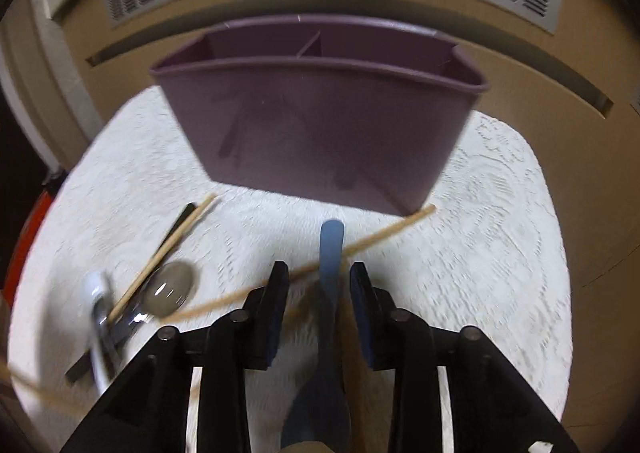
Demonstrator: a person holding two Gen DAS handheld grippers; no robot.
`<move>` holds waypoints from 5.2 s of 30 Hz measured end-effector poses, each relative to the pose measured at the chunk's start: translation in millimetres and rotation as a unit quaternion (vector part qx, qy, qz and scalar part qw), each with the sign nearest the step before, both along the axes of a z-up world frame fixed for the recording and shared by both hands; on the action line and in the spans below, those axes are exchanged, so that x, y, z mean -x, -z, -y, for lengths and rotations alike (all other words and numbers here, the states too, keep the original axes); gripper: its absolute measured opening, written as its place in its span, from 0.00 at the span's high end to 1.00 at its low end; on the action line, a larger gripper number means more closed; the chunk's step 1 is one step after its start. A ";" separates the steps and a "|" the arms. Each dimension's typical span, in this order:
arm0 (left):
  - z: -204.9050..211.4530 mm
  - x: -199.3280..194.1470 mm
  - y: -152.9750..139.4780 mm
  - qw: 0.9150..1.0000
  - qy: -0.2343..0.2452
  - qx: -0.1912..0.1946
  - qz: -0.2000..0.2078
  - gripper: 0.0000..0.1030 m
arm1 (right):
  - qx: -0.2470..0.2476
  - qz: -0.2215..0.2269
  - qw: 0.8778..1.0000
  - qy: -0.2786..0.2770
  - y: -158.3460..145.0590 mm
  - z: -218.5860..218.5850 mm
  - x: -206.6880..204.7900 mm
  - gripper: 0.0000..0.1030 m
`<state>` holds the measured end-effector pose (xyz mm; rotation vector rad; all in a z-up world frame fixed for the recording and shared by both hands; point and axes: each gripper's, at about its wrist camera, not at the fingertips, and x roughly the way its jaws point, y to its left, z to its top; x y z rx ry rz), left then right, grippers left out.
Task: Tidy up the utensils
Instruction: 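Grasp the blue silicone spoon by its handle with the right tool, then lift the blue spoon with the right tool while the left tool holds the chopstick upright, then lower the chopstick and blue spoon into the purple caddy and open both tools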
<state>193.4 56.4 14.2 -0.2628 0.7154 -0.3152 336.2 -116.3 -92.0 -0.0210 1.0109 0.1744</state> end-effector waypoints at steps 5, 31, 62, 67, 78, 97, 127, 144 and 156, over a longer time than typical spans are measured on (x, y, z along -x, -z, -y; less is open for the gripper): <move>-0.2 -2.5 0.8 1.000 0.006 -0.001 -0.001 0.94 | -0.028 -0.007 1.000 -0.001 -5.1 3.4 6.9 0.89; 17.6 19.5 -44.6 0.998 0.015 -0.012 0.055 0.94 | -0.094 0.077 0.993 -0.007 -112.5 63.5 109.3 0.64; 5.0 20.6 -7.1 1.000 0.010 -0.006 0.011 0.94 | -0.107 0.075 0.991 -0.030 -98.0 47.4 119.0 0.95; 14.6 31.4 -18.5 1.000 0.014 -0.008 0.018 0.94 | -0.111 0.136 0.984 -0.041 -136.8 56.7 145.1 0.95; 24.1 39.5 -20.9 1.000 0.017 -0.013 0.018 0.94 | -0.098 0.056 0.994 -0.007 -84.1 68.2 111.7 0.65; 1.6 28.6 2.9 1.000 0.005 -0.005 -0.004 0.94 | -0.088 -0.008 0.996 0.031 -16.2 26.8 50.2 0.90; 33.6 -36.2 -113.2 0.992 0.070 -0.016 0.108 0.94 | -0.119 0.230 0.964 -0.059 -233.0 67.9 113.4 0.95; 74.2 -235.6 -56.0 0.994 0.078 -0.064 0.035 0.90 | -0.060 0.186 0.980 -0.029 -176.6 60.4 -58.0 0.95; 31.4 -179.5 2.1 0.998 0.037 -0.056 0.020 0.33 | -0.013 0.183 0.983 -0.006 -111.5 77.0 -13.3 0.11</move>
